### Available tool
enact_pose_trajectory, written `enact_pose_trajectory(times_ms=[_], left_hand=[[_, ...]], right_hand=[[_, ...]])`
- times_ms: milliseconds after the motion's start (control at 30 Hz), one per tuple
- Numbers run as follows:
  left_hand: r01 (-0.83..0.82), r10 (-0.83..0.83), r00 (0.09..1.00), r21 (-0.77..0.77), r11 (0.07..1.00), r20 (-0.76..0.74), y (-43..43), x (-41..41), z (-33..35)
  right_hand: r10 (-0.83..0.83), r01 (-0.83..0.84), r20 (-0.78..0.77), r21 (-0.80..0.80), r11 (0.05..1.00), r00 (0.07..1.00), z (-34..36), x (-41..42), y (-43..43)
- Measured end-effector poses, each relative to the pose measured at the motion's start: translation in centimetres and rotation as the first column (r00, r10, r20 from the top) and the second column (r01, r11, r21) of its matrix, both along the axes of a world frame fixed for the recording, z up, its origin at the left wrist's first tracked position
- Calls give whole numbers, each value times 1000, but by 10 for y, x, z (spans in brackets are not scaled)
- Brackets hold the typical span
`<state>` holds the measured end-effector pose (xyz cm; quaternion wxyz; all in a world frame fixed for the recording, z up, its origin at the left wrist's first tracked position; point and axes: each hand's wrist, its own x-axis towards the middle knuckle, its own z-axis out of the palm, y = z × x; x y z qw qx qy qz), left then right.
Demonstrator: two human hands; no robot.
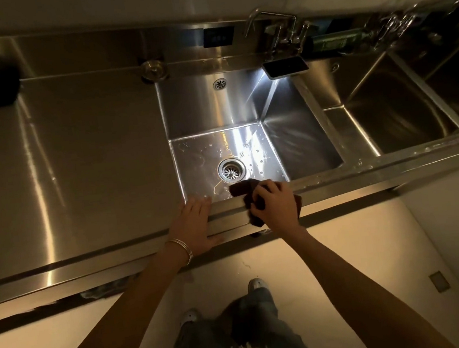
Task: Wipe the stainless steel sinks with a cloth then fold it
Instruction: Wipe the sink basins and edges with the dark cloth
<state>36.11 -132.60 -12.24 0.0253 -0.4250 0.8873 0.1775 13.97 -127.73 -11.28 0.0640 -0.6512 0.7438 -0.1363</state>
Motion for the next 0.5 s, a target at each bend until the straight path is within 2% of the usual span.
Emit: enact_pose_trajectory(times_ms=[200, 300, 367, 500], left_hand=[[-21, 20, 997, 13, 1000, 71, 8, -60, 1], [-34, 31, 993, 27, 999, 114, 10, -89, -1], [-57, 52, 990, 33, 998, 134, 12, -107, -1], [-91, 84, 985, 38, 995, 152, 16, -136, -4]], right_hand=[[-231, 240, -80, 141, 960, 970, 8, -125, 14], [-315, 326, -91, 149, 934, 945, 8, -144, 13], [-290, 302, -104, 131, 944, 951, 5, -131, 12], [-36, 39, -40, 71, 997, 999, -2, -108, 13]])
